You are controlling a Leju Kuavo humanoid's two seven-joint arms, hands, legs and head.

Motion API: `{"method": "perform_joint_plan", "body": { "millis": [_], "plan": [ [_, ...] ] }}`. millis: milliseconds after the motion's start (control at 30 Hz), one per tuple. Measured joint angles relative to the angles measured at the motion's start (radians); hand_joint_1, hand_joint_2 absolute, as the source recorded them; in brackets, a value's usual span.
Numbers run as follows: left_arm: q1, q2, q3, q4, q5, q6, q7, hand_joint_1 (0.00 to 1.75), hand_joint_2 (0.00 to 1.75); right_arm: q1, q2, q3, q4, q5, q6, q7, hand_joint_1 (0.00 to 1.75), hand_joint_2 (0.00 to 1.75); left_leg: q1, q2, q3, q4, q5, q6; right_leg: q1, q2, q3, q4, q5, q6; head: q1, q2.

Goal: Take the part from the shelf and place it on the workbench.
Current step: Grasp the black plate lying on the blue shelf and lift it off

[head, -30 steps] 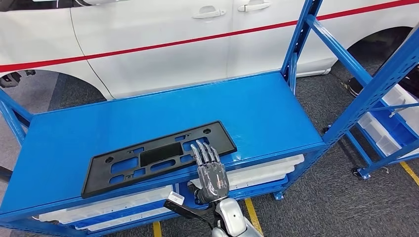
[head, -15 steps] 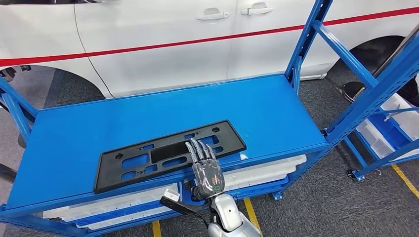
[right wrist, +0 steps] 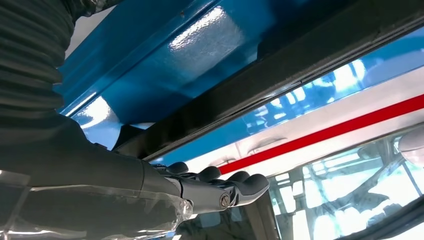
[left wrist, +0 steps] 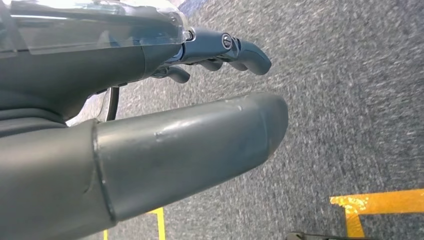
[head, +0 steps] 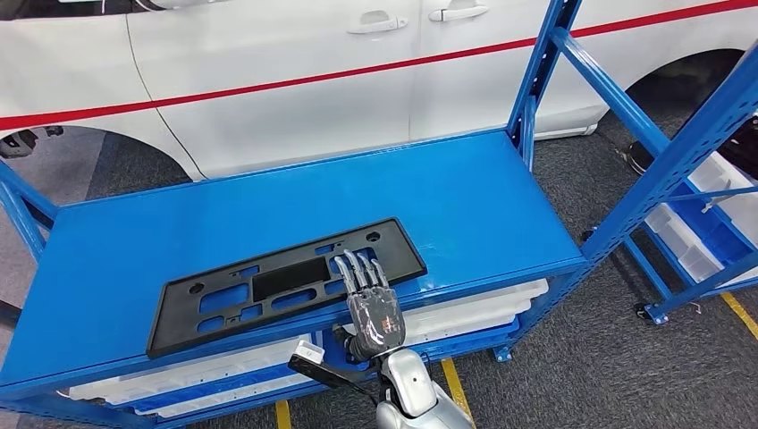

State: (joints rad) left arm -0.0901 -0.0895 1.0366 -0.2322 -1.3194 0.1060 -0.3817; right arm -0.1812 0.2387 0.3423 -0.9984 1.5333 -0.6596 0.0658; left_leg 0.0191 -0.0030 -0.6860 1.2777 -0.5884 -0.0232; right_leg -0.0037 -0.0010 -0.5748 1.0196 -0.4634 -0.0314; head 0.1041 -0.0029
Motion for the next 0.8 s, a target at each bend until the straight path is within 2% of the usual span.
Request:
{"method": "perform_joint_plan", "body": {
  "millis": [33, 67, 100, 167, 200, 267, 333, 400, 467, 500, 533, 567, 633, 667, 700, 733, 800],
  "plan": [
    [0.001, 0.000, 0.000, 0.000, 0.000, 0.000, 0.000, 0.00, 0.00, -0.002, 0.000, 0.004, 0.000, -0.006, 0.000, -0.002, 0.00, 1.75, 0.000, 0.000, 0.000, -0.001, 0.014, 0.000, 0.000, 0.001, -0.001, 0.002, -0.001, 0.000, 0.000, 0.000],
    [0.002, 0.000, 0.000, 0.000, 0.000, 0.000, 0.000, 0.00, 0.00, -0.004, 0.001, 0.011, -0.003, -0.012, 0.000, -0.004, 0.00, 1.75, 0.000, 0.000, 0.017, -0.038, 0.043, 0.001, 0.000, 0.001, -0.001, 0.004, -0.002, 0.000, 0.000, 0.000],
    [0.002, -0.001, 0.000, 0.000, 0.000, 0.000, -0.001, 0.00, 0.00, -0.007, 0.002, 0.018, -0.007, -0.016, 0.000, -0.006, 0.00, 1.75, 0.000, 0.000, 0.047, -0.100, 0.079, 0.004, 0.000, 0.002, 0.000, 0.006, -0.004, 0.001, 0.000, 0.000],
    [0.001, -0.001, 0.000, 0.000, 0.001, -0.001, -0.003, 0.00, 0.00, -0.013, 0.005, 0.034, -0.020, -0.020, 0.000, -0.008, 0.00, 1.75, -0.004, -0.001, 0.102, -0.212, 0.119, 0.012, 0.004, 0.003, -0.001, 0.011, -0.007, 0.008, 0.000, 0.000],
    [0.001, -0.001, 0.000, 0.000, 0.002, -0.002, -0.004, 0.00, 0.00, -0.017, 0.006, 0.042, -0.026, -0.020, 0.000, -0.008, 0.00, 1.75, -0.006, -0.001, 0.114, -0.241, 0.123, 0.016, 0.005, 0.003, -0.003, 0.013, -0.008, 0.013, 0.000, 0.000],
    [0.002, -0.002, 0.000, 0.000, 0.003, -0.005, -0.006, 0.00, 0.00, -0.024, 0.008, 0.059, -0.036, -0.022, 0.000, -0.008, 0.00, 1.75, -0.009, -0.003, 0.117, -0.254, 0.121, 0.027, 0.007, 0.003, -0.005, 0.012, -0.006, 0.023, 0.000, 0.000],
    [0.005, -0.003, 0.000, 0.001, 0.004, -0.007, -0.007, 0.00, 0.00, -0.027, 0.009, 0.070, -0.045, -0.022, 0.000, -0.006, 0.00, 1.75, -0.004, -0.002, 0.120, -0.261, 0.127, 0.039, 0.006, 0.003, -0.006, 0.022, -0.015, 0.034, 0.001, 0.000],
    [0.005, -0.004, 0.000, 0.001, 0.002, -0.009, -0.007, 0.00, 0.00, -0.032, 0.009, 0.077, -0.051, -0.022, 0.000, 0.001, 0.00, 1.75, 0.000, 0.000, 0.122, -0.268, 0.131, 0.051, 0.004, 0.003, -0.038, 0.094, -0.062, 0.043, 0.001, 0.000],
    [0.004, -0.004, -0.001, 0.001, -0.004, -0.013, -0.003, 0.00, 0.00, -0.038, 0.009, 0.080, -0.050, -0.033, 0.000, 0.002, 0.00, 1.75, -0.002, 0.001, 0.119, -0.268, 0.132, 0.057, 0.002, 0.003, -0.099, 0.221, -0.122, 0.048, 0.001, 0.000],
    [0.004, -0.004, -0.002, 0.001, -0.007, -0.015, -0.001, 0.00, 0.00, -0.042, 0.009, 0.081, -0.048, -0.045, 0.000, -0.002, 0.00, 1.75, -0.002, 0.001, 0.118, -0.267, 0.132, 0.057, 0.001, 0.003, -0.123, 0.269, -0.136, 0.049, 0.001, 0.000],
    [0.004, -0.004, -0.003, 0.001, -0.009, -0.017, 0.002, 0.00, 0.00, -0.050, 0.009, 0.083, -0.044, -0.059, 0.000, -0.009, 0.00, 1.75, -0.003, 0.001, 0.118, -0.265, 0.131, 0.057, 0.000, 0.002, -0.132, 0.285, -0.130, 0.050, 0.001, 0.000],
    [0.004, -0.004, -0.005, 0.001, -0.010, -0.017, 0.004, 0.00, 0.00, -0.061, 0.009, 0.086, -0.041, -0.070, 0.000, -0.015, 0.00, 1.75, -0.003, 0.000, 0.118, -0.263, 0.130, 0.057, -0.001, 0.002, -0.122, 0.262, -0.106, 0.048, 0.001, 0.000],
    [0.002, -0.006, -0.006, 0.001, -0.012, -0.019, 0.005, 0.00, 0.00, -0.085, 0.011, 0.092, -0.037, -0.081, 0.000, -0.022, 0.00, 1.75, -0.003, -0.001, 0.119, -0.260, 0.127, 0.054, 0.000, 0.002, -0.061, 0.136, -0.038, 0.040, 0.001, 0.000],
    [0.000, -0.007, -0.007, 0.001, -0.014, -0.020, 0.005, 0.00, 0.00, -0.095, 0.013, 0.096, -0.037, -0.082, 0.000, -0.021, 0.00, 1.75, -0.005, -0.001, 0.119, -0.258, 0.126, 0.051, 0.003, 0.002, -0.033, 0.075, -0.016, 0.035, 0.001, 0.000],
    [-0.001, -0.009, -0.007, 0.001, -0.016, -0.021, 0.005, 0.00, 0.00, -0.102, 0.015, 0.100, -0.037, -0.082, 0.000, -0.019, 0.00, 1.75, -0.007, -0.002, 0.118, -0.257, 0.126, 0.047, 0.005, 0.002, -0.015, 0.034, -0.005, 0.031, 0.000, 0.000],
    [-0.002, -0.009, -0.008, 0.001, -0.017, -0.022, 0.005, 0.00, 0.00, -0.108, 0.016, 0.104, -0.037, -0.082, 0.000, -0.017, 0.00, 1.75, -0.008, -0.002, 0.116, -0.257, 0.126, 0.042, 0.007, 0.003, -0.008, 0.016, -0.005, 0.028, 0.000, 0.000],
    [-0.003, -0.010, -0.008, 0.001, -0.019, -0.023, 0.005, 0.00, 0.00, -0.114, 0.018, 0.110, -0.037, -0.082, 0.000, -0.014, 0.00, 1.75, -0.007, -0.002, 0.115, -0.259, 0.127, 0.030, 0.007, 0.004, -0.008, 0.009, -0.001, 0.020, 0.000, 0.000]
  ]
}}
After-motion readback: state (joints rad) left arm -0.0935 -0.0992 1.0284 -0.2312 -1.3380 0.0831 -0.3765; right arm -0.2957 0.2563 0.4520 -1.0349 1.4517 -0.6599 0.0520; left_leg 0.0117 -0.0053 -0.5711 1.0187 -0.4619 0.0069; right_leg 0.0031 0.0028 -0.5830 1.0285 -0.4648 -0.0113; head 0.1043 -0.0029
